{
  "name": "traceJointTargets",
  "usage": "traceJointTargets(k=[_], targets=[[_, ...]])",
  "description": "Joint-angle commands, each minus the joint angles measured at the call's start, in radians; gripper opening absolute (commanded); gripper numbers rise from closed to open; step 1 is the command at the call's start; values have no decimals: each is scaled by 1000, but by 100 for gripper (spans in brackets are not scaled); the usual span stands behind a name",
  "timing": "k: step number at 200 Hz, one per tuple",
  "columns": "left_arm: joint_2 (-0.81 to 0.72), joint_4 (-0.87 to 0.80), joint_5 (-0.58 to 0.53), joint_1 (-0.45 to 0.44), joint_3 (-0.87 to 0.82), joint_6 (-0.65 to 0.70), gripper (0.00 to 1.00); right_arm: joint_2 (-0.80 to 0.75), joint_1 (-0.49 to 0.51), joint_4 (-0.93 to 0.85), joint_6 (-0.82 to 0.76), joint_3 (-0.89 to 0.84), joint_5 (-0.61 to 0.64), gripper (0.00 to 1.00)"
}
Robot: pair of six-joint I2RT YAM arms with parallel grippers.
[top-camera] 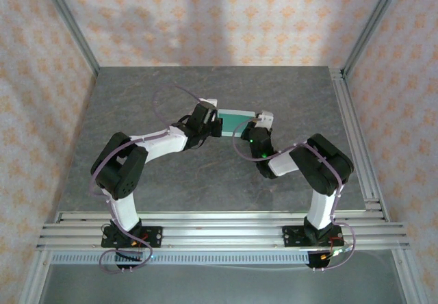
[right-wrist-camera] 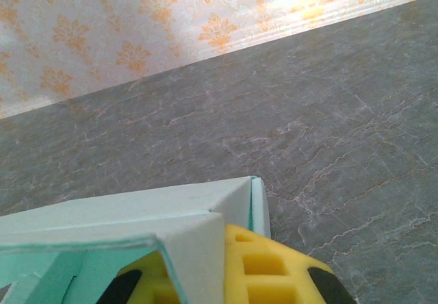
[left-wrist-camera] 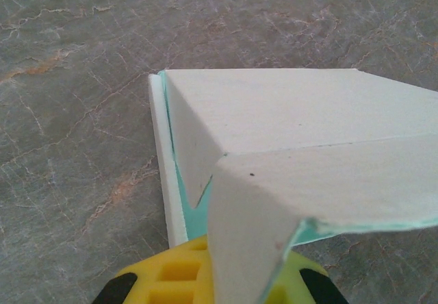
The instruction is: Fold the paper box
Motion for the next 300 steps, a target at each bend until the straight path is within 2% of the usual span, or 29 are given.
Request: traceJointTargets(k=[1,19,31,56,83,112,135,165,224,267,300], targets=[[8,-27,-14,-9,-2,-19,0,-15,16,-8,17,-3,-20,5],[9,-44,-24,-9,8,-16,0,-37,16,-14,-1,-4,-30,14],[11,-59,-33,-9,16,-8,0,-48,16,-15,-15,-6,-33,27],[19,-86,-49,-11,30,2,0,-53,16,3,-38,-18,-31,47],[18,-97,-57,-12,38,3,0,-71,15,30,-40,-48,-52,63],[25,-122,-57,-12,62,12,0,-109,14,38,-42,-99,-129,88],[24,-118,-63,-14,67,13,0,-173,14,7,-27,-144,-154,96],[30,-102,-51,-13,70,1,0,-242,5,-8,-43,-195,-174,100],[37,-110,-47,-14,83,3,0,-403,-7,-90,-98,-279,-168,99],[37,-121,-40,-14,94,12,0,-615,-17,-288,-134,-281,-172,99],[31,-122,-33,-14,89,14,0,-746,-52,-444,-109,-216,-224,100]])
